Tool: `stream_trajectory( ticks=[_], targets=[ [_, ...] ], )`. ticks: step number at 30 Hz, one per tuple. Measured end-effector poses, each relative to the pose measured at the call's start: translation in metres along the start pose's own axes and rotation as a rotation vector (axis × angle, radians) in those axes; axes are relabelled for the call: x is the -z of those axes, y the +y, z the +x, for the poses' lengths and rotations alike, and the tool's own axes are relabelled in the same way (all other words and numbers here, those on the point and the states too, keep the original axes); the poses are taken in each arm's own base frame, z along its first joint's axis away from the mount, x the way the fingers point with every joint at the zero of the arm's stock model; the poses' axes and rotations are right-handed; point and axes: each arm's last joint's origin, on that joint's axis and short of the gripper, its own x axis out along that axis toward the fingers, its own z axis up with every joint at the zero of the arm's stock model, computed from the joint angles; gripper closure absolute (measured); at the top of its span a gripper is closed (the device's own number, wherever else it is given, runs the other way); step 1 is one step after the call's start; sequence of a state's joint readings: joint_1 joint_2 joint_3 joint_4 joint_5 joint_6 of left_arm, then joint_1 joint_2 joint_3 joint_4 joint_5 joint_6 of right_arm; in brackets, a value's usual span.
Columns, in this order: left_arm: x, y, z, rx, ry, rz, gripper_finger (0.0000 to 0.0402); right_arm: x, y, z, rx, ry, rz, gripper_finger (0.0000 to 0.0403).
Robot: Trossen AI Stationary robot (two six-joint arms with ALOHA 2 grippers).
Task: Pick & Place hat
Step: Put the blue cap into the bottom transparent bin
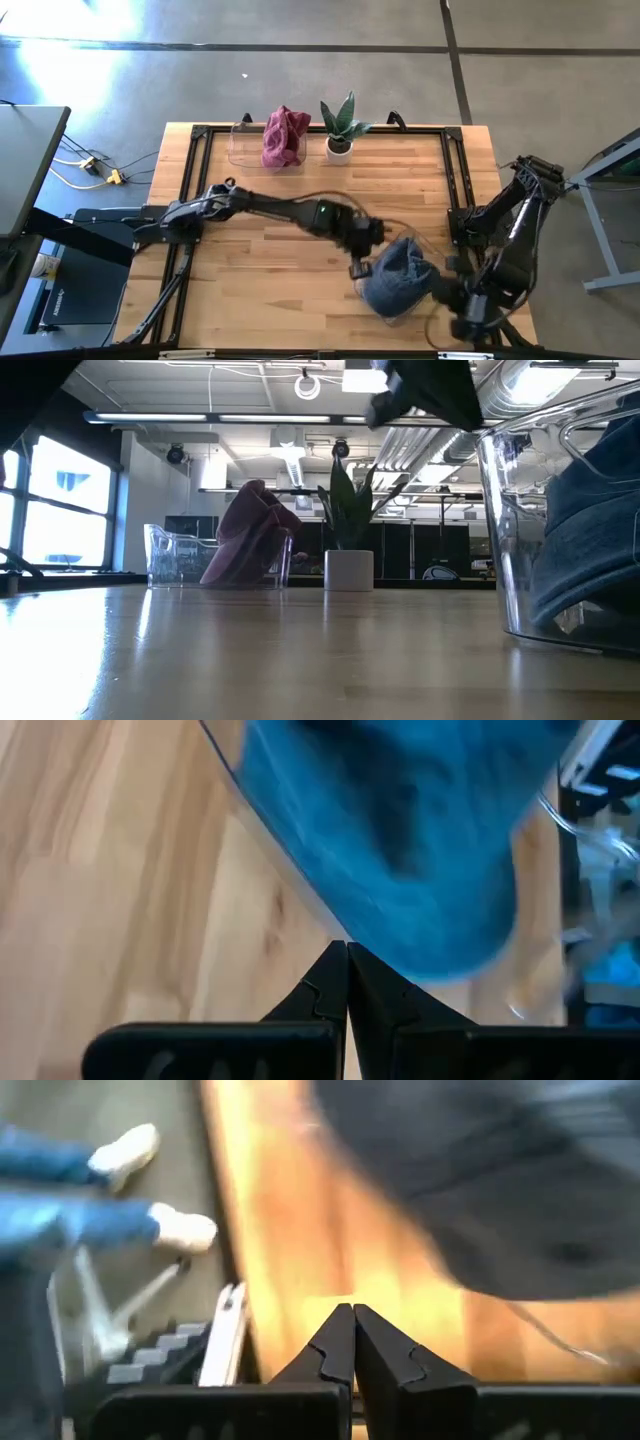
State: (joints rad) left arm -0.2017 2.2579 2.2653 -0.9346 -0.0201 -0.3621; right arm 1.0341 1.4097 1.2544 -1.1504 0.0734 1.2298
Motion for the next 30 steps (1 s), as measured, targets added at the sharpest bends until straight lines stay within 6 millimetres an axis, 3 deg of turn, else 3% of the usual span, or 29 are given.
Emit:
stream_trajectory(
  ticks=[3, 5, 10, 13, 18, 21, 25, 30],
  targets=[
    [-0.013, 0.017, 0.006, 0.047, -0.062, 0.021, 0.0401, 0.012, 0.004, 0.009, -0.024, -0.011, -0.153, 0.0403],
    [-0.024, 0.029, 0.022, 0.078, -0.14, 0.016, 0.0401, 0.02, -0.004, 0.022, 0.051, -0.005, -0.184, 0.0403],
    [-0.025, 0.057, 0.055, 0.075, -0.131, -0.024, 0.0401, 0.025, -0.027, 0.052, 0.182, 0.024, -0.212, 0.0403],
    [-0.024, 0.066, 0.065, 0.078, -0.118, -0.049, 0.0401, 0.019, -0.028, 0.056, 0.166, 0.019, -0.253, 0.0403],
    [-0.021, 0.064, 0.091, 0.112, -0.153, -0.037, 0.0401, 0.011, -0.021, 0.043, 0.086, 0.07, -0.316, 0.0403],
    [-0.021, 0.059, 0.092, 0.146, -0.159, -0.032, 0.0401, 0.013, -0.017, 0.033, 0.037, 0.093, -0.331, 0.0403],
    [-0.022, 0.055, 0.097, 0.17, -0.193, -0.024, 0.0401, 0.016, -0.016, 0.023, 0.036, -0.073, -0.329, 0.0403],
    [-0.021, 0.054, 0.108, 0.219, -0.203, -0.02, 0.0401, 0.018, -0.025, 0.041, 0.121, -0.148, -0.341, 0.0403]
  ],
)
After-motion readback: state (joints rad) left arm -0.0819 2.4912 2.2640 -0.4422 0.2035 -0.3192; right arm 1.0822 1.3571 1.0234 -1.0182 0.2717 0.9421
